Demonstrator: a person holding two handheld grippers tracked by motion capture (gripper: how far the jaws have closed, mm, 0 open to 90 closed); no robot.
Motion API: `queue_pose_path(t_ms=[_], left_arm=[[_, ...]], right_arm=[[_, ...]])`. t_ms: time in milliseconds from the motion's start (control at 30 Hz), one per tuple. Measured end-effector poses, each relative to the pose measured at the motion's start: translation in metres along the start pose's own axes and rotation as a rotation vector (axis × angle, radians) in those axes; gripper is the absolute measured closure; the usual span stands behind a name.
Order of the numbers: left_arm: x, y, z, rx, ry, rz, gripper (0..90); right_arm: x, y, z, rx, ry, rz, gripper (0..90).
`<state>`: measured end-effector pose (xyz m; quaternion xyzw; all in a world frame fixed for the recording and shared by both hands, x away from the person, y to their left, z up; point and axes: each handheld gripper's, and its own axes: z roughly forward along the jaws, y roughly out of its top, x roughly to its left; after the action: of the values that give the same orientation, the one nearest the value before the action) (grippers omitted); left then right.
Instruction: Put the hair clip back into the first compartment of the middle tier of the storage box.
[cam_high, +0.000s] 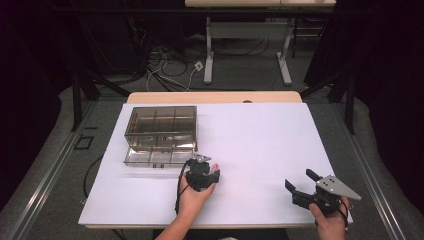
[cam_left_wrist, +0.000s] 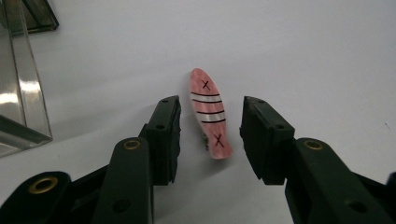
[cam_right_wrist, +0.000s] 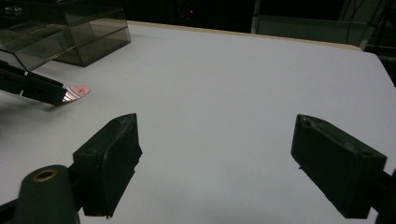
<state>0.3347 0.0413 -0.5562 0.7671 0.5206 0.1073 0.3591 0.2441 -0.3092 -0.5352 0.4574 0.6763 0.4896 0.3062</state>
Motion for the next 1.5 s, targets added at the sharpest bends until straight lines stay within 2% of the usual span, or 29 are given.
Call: queue_pose_path(t_ms=[233, 333, 533, 700, 833, 867, 1167, 1300, 1500], left_arm=[[0.0009, -0.0009, 0.0, -0.001, 0.027, 0.019, 64.9], [0.001, -0.0009, 0.0002, 0.0, 0.029, 0.011, 67.6], [0.0035, 0.0002, -0.0003, 0.011, 0.043, 0.03, 75.5], [0.0046, 0.0002, -0.0007, 0.011, 0.039, 0.029, 79.4], [0.0059, 0.0, -0.0008, 0.004, 0.032, 0.021, 80.1], [0.0057, -0.0001, -0.0005, 0.003, 0.025, 0.008, 80.2], [0.0065, 0.0008, -0.0013, 0.012, 0.021, 0.02, 80.4], [0.005, 0.0008, -0.0013, 0.013, 0.002, 0.015, 80.5], [0.0029, 0.002, -0.0034, 0.013, -0.001, 0.031, 80.5]], right_arm=[[0.0001, -0.0001, 0.0002, 0.002, 0.002, 0.0, 14.9], [0.0, -0.0001, 0.0002, -0.004, 0.005, 0.0, 14.9], [0.0001, -0.0002, 0.0005, -0.003, 0.006, -0.001, 14.9], [0.0002, -0.0004, 0.0009, -0.001, 0.005, -0.001, 14.9], [-0.0001, -0.0004, 0.0009, -0.001, 0.005, -0.002, 14.9], [-0.0002, -0.0004, 0.0008, 0.001, 0.006, -0.001, 14.9], [0.0001, -0.0005, 0.0011, -0.001, 0.008, -0.002, 14.9], [0.0, -0.0005, 0.0011, -0.001, 0.008, -0.004, 14.9], [-0.0001, -0.0006, 0.0012, -0.002, 0.007, -0.003, 14.9]])
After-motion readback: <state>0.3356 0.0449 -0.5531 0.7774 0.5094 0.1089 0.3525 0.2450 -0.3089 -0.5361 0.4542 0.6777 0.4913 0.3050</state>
